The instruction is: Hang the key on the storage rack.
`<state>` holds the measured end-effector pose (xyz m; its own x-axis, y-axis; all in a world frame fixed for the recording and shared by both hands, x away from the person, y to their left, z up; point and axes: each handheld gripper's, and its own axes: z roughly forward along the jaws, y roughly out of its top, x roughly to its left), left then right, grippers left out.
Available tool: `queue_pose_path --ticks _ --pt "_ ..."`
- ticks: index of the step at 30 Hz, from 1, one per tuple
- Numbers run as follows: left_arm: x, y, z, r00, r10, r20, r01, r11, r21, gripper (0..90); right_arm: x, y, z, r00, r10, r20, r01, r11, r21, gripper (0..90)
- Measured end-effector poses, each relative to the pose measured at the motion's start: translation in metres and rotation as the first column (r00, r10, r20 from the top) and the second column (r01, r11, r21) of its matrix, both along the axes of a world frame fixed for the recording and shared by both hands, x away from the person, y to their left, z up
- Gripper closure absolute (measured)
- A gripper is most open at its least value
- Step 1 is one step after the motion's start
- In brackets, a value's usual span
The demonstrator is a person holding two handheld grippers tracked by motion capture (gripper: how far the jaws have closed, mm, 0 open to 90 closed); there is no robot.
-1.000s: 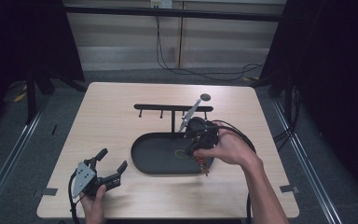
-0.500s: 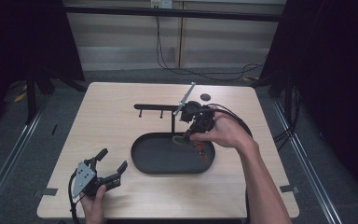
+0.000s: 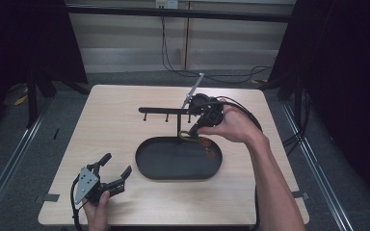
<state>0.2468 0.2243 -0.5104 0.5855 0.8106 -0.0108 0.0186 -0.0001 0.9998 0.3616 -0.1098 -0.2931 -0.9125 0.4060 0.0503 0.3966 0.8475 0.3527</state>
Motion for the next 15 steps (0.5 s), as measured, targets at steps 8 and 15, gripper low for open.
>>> queue_pose_path --ticks 8,15 --pt "0.0 0.0 0.0 1.0 0.0 -0.001 0.0 1.0 0.0 15.8 0.009 -0.002 0.011 0.9997 -0.019 0.012 0.019 1.0 0.002 85.3" --pt "0.0 0.0 0.0 1.0 0.001 0.001 -0.001 1.0 0.001 15.8 0.017 -0.001 0.016 0.9995 -0.023 0.019 0.023 1.0 0.012 85.3"
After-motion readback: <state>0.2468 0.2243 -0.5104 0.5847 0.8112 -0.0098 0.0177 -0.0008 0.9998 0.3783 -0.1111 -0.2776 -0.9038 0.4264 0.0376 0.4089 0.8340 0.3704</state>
